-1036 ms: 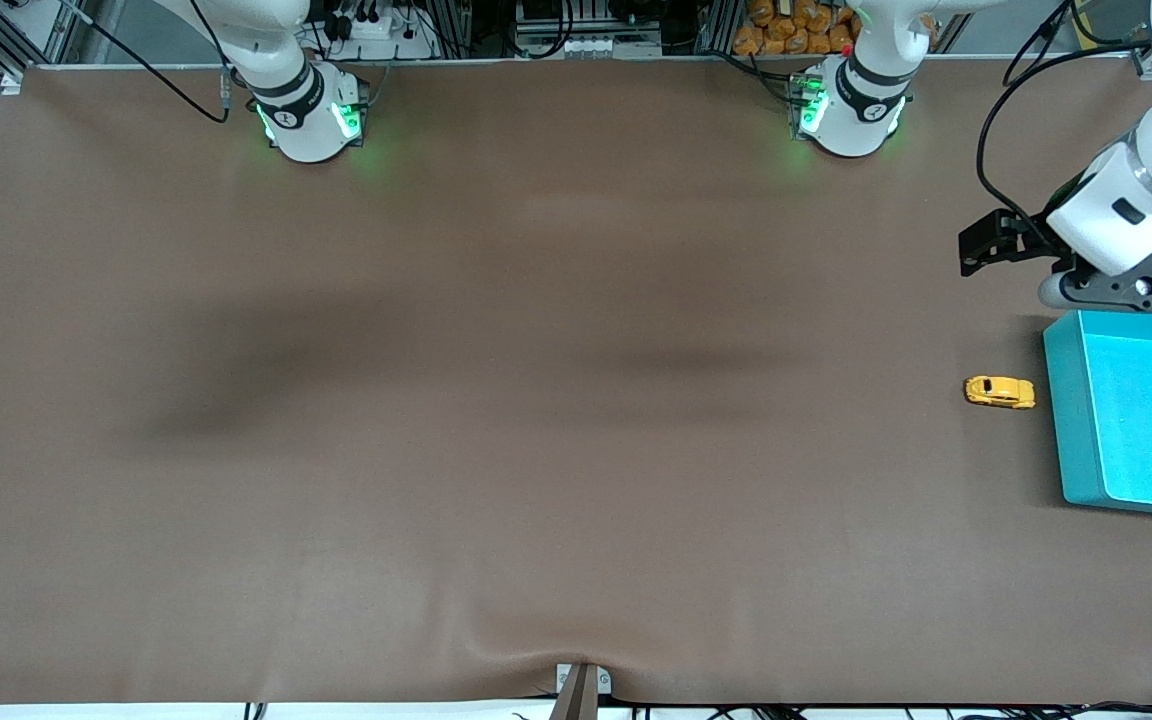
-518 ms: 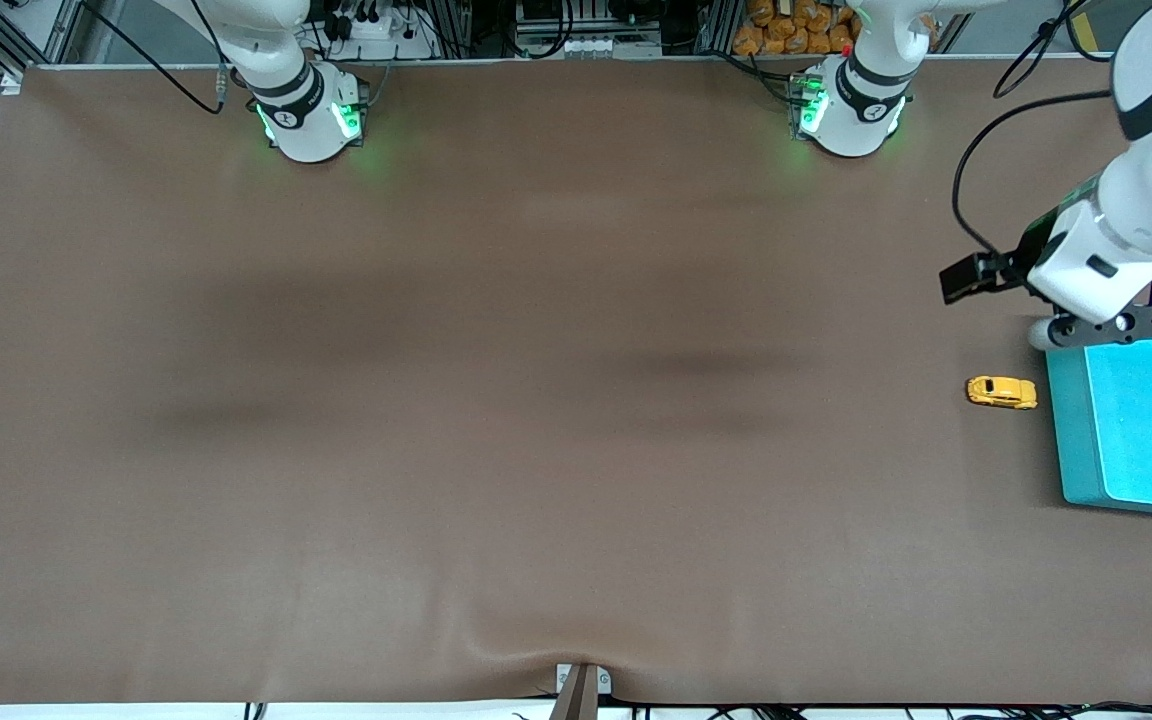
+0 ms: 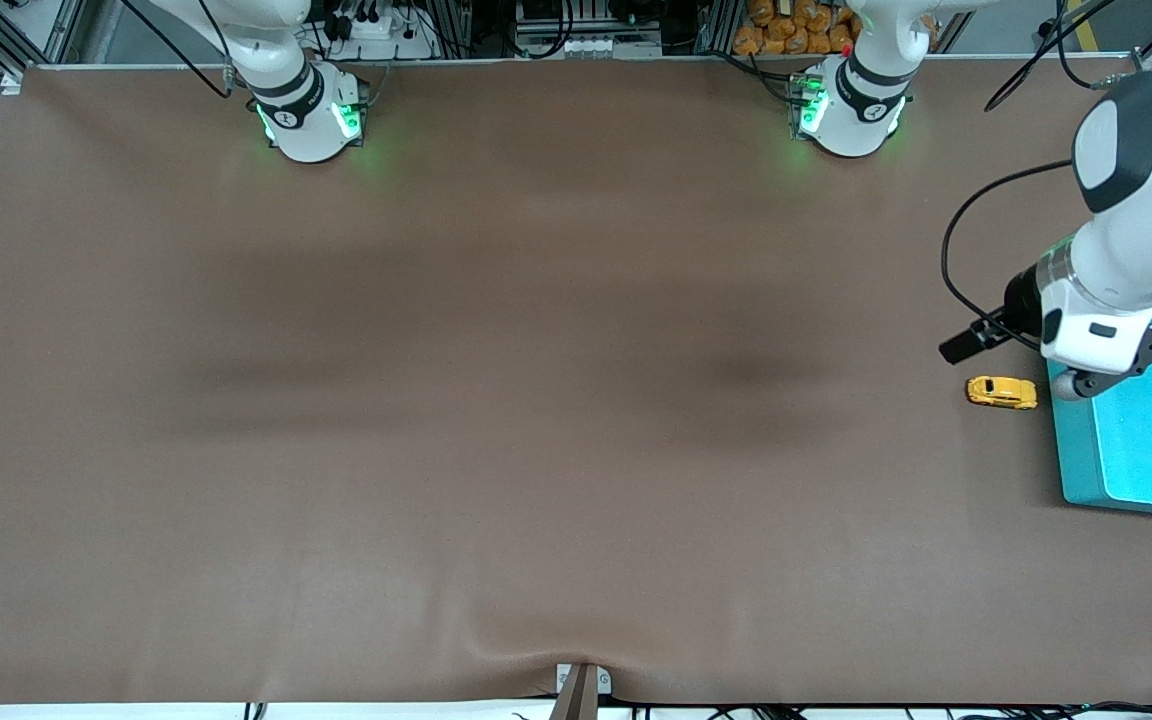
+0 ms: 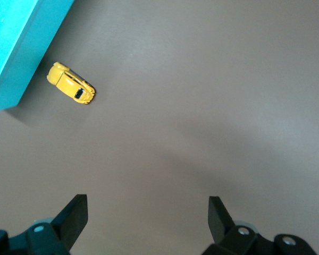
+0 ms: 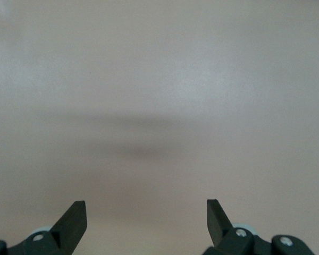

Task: Wind and store yellow beetle car
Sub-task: 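Lower the left gripper toward the yellow car beside the bin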

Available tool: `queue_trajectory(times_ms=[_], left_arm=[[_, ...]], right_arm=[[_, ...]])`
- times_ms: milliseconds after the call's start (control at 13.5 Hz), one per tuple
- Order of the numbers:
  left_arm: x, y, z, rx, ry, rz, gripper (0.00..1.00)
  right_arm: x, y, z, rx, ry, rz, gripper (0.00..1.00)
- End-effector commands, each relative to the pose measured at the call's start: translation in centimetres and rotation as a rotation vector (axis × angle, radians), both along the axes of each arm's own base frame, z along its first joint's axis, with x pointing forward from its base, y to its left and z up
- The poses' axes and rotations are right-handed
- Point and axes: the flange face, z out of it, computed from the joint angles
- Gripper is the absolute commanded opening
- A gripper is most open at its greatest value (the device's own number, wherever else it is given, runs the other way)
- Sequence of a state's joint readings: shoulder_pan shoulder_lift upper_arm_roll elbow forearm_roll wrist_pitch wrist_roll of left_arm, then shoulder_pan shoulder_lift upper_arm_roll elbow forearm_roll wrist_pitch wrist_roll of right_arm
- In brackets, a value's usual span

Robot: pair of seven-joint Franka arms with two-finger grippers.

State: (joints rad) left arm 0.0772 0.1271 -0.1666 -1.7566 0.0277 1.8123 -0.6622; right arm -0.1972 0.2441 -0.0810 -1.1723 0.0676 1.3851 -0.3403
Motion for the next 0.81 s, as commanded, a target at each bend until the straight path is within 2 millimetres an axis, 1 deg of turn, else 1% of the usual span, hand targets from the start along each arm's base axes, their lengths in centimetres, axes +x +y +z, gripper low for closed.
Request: queue_trajectory(times_ms=[0,74,148,296,370,518,666,740], left_arm=[[0.2,1.3,-1.5,0.001,-0.005,0.117,1.00],[0.4,1.6,-2.2,0.005,0.001,0.150,1.00],[0.8,3.0,-2.8,0.008,0.004,0.210,1.00],[1.1,4.9,-3.5,0.009,0.004,0.276,1.00],[1.2,6.3,-3.8,0.008,0.005,0.300,1.00],[1.3,8.3,-3.6,0.004,-0.011,0.366,1.00],[1.4,8.7,-3.7,0.005,-0.019,0.425,1.00],[1.7,8.8,-4.1,0.004,-0.027,0.456,1.00]], right_arm=[[-0.5,1.5,1.0,0.009,-0.001,-0.028,1.00],[-0.5,1.4,0.9,0.008,0.001,-0.030,1.00],[-0.5,1.5,0.9,0.013,0.002,-0.029,1.00],[-0.5,1.4,0.9,0.017,0.003,-0.032,1.00],[-0.5,1.6,0.9,0.013,0.003,-0.042,1.00],[-0.4,1.8,0.9,0.016,0.005,-0.090,1.00],[-0.3,2.6,1.0,0.012,0.005,-0.086,1.00],[-0.3,2.6,1.0,0.012,0.005,-0.085,1.00]])
